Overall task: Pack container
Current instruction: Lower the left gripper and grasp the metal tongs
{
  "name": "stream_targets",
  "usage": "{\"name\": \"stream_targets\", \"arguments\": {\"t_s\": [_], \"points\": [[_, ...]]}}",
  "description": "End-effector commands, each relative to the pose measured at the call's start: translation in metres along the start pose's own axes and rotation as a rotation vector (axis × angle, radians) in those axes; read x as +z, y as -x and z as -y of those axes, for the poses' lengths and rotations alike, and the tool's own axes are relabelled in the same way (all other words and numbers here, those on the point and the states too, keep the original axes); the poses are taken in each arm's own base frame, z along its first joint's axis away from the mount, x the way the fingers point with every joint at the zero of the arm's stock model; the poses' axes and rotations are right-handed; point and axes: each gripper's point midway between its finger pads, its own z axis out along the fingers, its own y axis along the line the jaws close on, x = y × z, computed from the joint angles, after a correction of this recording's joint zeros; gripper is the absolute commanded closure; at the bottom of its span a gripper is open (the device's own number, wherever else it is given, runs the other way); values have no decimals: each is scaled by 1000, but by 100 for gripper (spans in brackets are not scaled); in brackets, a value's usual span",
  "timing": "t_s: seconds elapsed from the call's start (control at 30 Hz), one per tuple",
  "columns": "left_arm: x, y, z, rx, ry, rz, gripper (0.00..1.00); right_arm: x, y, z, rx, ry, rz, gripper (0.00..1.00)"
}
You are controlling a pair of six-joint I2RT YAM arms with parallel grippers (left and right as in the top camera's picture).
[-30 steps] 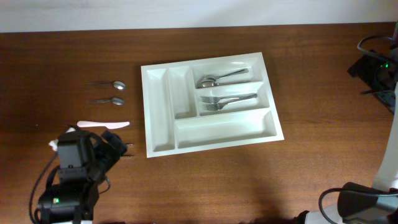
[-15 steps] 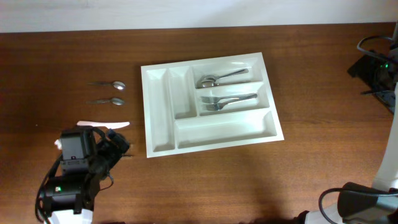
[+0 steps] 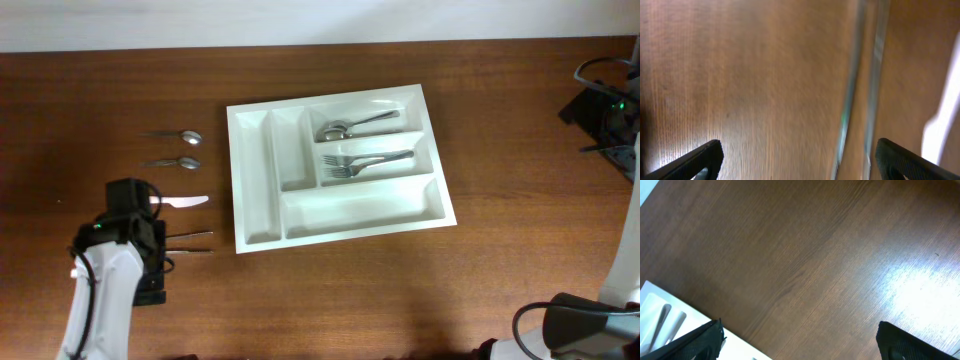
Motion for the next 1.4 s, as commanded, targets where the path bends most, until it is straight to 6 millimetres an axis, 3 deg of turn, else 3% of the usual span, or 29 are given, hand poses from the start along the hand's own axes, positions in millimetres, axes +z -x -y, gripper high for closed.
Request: {"name": "stream_targets", "arguments": {"t_s": [0.0,0.07,0.13,0.2,0.3,0.43,0.63,0.77,0.93,1.1,1.17,1.2,1.3,1.37], "points": [[13,8,-1,-161,42,-43,1,0,1,0,-7,0,1,1],[16,9,-1,-177,44,-69,5,0,1,0,-7,0,1,1],[16,8,28,-20,-84,-103,10,0,1,0,-7,0,1,1],[7,6,74,195,-293,-105,1,0,1,0,-7,0,1,1],[-2,12,104,255,-421,-63,1,0,1,0,-7,0,1,1],[8,10,100,259,-382,-74,1,0,1,0,-7,0,1,1],[48,-6,55,149,-113,-163,1,0,1,0,-7,0,1,1],[66,-13,44,131,-30,-188,1,0,1,0,-7,1,2,1],[75,-13,51,127,-43,-183,1,0,1,0,-7,0,1,1],[77,-1,66,116,-94,-116,1,0,1,0,-7,0,1,1],[77,1,69,113,-104,-101,10,0,1,0,-7,0,1,1],[77,2,69,113,-104,-97,25,0,1,0,-7,0,1,1],[78,4,68,113,-99,-88,51,0,1,0,-7,1,2,1],[78,3,67,114,-93,-89,57,0,1,0,-7,0,1,1]]}}
